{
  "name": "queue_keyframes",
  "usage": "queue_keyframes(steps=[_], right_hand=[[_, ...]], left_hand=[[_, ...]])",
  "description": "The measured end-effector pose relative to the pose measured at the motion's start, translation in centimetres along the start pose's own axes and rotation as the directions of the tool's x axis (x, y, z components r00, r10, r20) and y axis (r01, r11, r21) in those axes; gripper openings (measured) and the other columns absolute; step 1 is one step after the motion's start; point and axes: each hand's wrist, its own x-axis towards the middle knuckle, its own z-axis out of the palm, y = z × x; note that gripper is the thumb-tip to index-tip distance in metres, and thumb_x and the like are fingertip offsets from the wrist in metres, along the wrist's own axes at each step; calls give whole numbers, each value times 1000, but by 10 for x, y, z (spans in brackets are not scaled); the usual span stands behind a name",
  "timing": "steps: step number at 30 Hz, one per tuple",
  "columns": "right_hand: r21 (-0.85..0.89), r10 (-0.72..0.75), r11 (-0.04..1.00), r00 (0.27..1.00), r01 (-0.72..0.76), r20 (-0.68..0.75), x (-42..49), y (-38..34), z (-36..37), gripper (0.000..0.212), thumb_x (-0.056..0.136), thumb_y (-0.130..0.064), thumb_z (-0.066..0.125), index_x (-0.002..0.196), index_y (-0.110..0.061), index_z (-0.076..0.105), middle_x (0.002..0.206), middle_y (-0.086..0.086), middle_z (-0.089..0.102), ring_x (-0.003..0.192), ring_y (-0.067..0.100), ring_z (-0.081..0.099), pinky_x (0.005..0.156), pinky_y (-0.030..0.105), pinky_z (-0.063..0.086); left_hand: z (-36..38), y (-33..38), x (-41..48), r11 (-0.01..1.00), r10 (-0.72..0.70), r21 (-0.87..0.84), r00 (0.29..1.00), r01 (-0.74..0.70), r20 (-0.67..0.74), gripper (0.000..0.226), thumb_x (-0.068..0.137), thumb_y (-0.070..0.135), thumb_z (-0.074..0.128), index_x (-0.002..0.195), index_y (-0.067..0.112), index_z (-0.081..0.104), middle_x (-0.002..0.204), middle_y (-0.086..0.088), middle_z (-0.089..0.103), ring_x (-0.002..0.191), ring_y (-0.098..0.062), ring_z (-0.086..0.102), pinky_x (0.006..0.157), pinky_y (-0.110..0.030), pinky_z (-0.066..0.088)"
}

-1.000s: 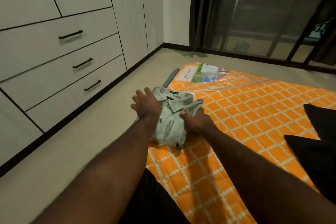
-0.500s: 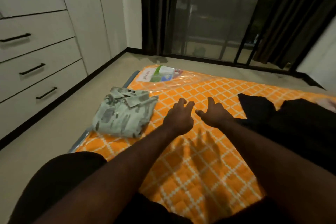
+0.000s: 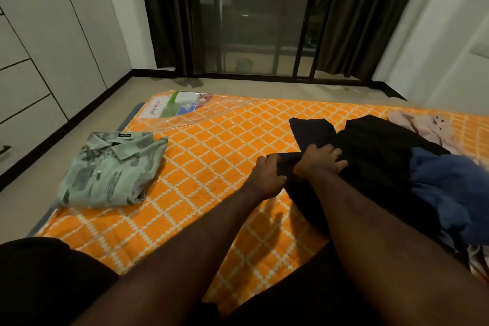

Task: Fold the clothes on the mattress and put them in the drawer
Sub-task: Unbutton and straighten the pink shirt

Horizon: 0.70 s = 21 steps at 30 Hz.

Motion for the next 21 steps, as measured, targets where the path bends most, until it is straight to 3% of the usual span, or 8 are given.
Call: queue_keyframes(steps=[3,6,9,12,14,17,19,21], right_hand=[[-21,57,998,991,-60,-120,13,4,-15,76,85,-45,72,150,-21,40,165,27,11,151,54,-2,116,72,12],[47,264,963,964,-266,37,24,18,-22,99,80,-47,79,160,-28,23,166,29,-5,146,63,-14,111,82,9],[117,337,924,920,-364,200,34,32,-14,91,85,-33,74,161,-23,25,162,29,17,146,58,21,113,71,30],[29,227,972,968,-232,105,30,37,-9,56,89,-28,69,142,-15,55,140,19,53,126,40,55,95,53,53],[97,148,984,989,-150,27,29,39,-8,40,91,-25,68,128,-11,63,128,15,62,116,34,61,86,44,54],[312,98,947,994,-79,-43,32,39,-7,37,90,-25,69,125,-16,65,123,14,64,112,35,63,82,42,54],[587,104,809,990,-26,-100,39,36,-10,40,91,-19,65,131,-22,64,128,12,65,116,35,62,88,40,52],[890,179,454,974,44,-140,49,30,-18,51,92,-9,65,142,-21,57,137,9,61,125,31,58,93,33,50]], left_hand=[[3,16,4,999,32,-38,999,-32,-22,45,89,22,65,130,13,47,123,-10,43,103,-26,51,81,-37,47],[4,30,9,996,84,-33,996,-86,-36,39,87,23,64,123,15,49,117,-9,44,103,-25,49,82,-38,48],[6,41,14,992,121,-45,992,-122,-20,39,87,22,64,123,14,49,119,-10,44,106,-25,49,81,-36,46],[14,46,15,992,122,-29,992,-121,32,40,88,22,65,125,12,50,121,-10,45,107,-25,49,85,-38,47],[21,48,15,982,187,16,981,-188,60,27,88,22,66,110,13,54,112,-8,49,99,-22,50,77,-36,42],[28,52,9,945,317,53,944,-322,88,16,89,27,63,85,13,56,83,-3,54,77,-20,51,65,-41,43],[33,53,2,910,396,119,918,-397,31,22,89,36,56,88,14,57,84,-1,53,78,-20,51,66,-41,45],[40,50,-4,822,512,337,855,-459,-86,38,88,46,55,112,17,59,107,-4,56,97,-26,53,77,-41,45]])
